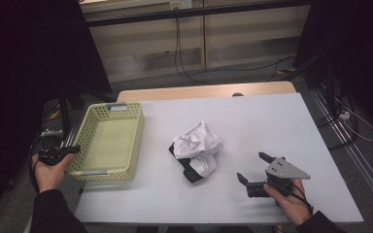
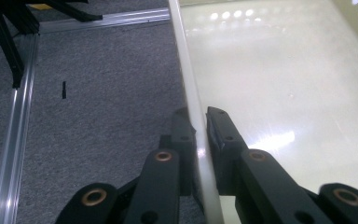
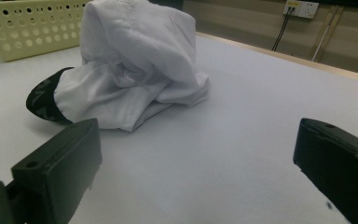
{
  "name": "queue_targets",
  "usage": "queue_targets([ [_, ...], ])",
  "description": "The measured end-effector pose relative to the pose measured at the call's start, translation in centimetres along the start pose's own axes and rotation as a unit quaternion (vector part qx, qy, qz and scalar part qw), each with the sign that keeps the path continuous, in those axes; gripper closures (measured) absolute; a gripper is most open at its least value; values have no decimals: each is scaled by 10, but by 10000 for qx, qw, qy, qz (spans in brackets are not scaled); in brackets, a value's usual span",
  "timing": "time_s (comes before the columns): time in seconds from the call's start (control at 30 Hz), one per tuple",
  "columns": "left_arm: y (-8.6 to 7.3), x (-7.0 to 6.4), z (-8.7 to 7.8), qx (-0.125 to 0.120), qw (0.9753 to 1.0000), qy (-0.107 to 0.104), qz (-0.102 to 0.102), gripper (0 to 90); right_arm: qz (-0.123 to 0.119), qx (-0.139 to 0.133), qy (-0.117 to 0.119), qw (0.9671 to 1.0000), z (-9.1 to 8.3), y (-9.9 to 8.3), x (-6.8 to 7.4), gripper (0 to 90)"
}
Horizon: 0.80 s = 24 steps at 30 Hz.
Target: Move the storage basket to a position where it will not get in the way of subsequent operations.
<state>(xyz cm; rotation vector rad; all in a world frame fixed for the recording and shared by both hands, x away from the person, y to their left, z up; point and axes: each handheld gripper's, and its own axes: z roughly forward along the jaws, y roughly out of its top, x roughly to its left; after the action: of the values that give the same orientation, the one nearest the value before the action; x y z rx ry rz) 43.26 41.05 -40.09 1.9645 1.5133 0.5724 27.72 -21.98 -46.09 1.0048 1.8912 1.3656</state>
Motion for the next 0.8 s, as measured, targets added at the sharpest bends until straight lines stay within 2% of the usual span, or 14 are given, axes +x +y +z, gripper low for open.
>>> queue_targets([
  [0.17,-3,0,-3,-26,10000,-34,17,821,2,-3,16,10000,0,0,1,5],
  [0.2,-4,1,-4,12,9999,-41,97,821,2,-4,17,10000,0,0,1,5],
  [0.27,-5,0,-5,-13,10000,-66,69,820,-3,-6,16,10000,0,0,0,5],
  [0.3,-6,1,-6,43,9998,-90,148,819,-4,-3,8,10000,0,0,0,5],
  [0.37,-7,1,-6,-12,9999,-127,63,818,-3,-2,10,10000,0,0,0,5],
  [0.5,-10,2,-8,-21,9997,-224,83,814,-9,0,13,10000,1,0,0,5],
  [0.53,-10,3,-9,-1,9996,-228,167,814,1,5,14,10000,1,0,0,5],
  [0.57,-10,2,-9,-17,9997,-237,93,812,-8,0,13,10000,1,0,0,5],
  [0.63,-10,3,-10,7,9995,-257,205,811,-6,11,19,10000,1,0,0,5],
  [0.8,-11,3,-9,-9,9993,-316,193,811,9,15,12,10000,1,0,0,5],
])
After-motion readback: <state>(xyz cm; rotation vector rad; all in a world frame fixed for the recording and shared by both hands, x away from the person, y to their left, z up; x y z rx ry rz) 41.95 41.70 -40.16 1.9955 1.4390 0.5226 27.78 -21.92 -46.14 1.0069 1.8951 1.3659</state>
